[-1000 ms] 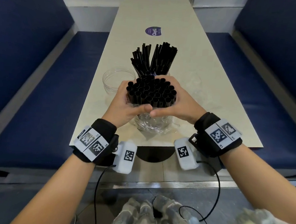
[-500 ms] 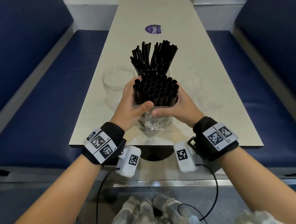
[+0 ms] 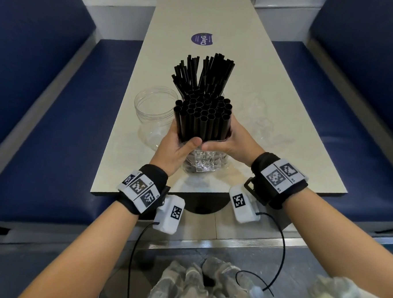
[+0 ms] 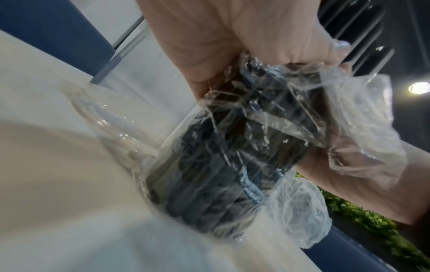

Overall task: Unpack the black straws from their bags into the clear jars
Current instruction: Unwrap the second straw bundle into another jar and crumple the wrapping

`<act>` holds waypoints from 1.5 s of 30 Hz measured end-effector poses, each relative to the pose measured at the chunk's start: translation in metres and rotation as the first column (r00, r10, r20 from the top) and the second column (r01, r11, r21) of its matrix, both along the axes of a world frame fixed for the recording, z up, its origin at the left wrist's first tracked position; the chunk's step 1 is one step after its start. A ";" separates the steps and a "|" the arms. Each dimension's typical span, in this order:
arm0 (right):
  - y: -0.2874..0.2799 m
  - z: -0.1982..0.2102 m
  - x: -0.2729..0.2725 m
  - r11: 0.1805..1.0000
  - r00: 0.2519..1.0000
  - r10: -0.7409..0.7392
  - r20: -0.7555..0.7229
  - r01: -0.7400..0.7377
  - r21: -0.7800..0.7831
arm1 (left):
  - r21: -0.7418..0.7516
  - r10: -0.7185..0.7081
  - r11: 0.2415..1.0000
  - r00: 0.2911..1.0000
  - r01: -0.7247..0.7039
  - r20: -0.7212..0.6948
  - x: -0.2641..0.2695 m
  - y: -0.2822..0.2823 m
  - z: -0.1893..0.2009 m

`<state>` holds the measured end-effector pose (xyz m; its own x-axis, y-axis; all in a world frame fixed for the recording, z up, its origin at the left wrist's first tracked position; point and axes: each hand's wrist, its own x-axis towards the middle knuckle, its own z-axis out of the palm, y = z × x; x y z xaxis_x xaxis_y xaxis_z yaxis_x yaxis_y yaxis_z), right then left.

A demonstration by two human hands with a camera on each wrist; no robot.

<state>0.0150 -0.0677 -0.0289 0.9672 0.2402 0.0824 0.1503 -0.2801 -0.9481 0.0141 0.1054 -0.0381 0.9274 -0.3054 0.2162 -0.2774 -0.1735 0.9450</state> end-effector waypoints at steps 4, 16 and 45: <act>-0.001 -0.004 0.004 1.000 1.000 0.013 -0.010 -0.013 -0.009 | 0.010 -0.005 1.000 0.999 0.006 -0.050 0.000 -0.001 -0.005; -0.001 -0.025 -0.002 0.999 0.996 0.033 -0.088 -0.036 -0.034 | 0.171 0.108 0.982 0.984 -0.083 -0.141 -0.006 -0.005 -0.028; 0.033 -0.030 -0.016 0.997 0.995 0.071 -0.072 -0.074 -0.030 | 0.134 0.235 0.967 0.964 -0.219 -0.121 -0.020 0.020 -0.032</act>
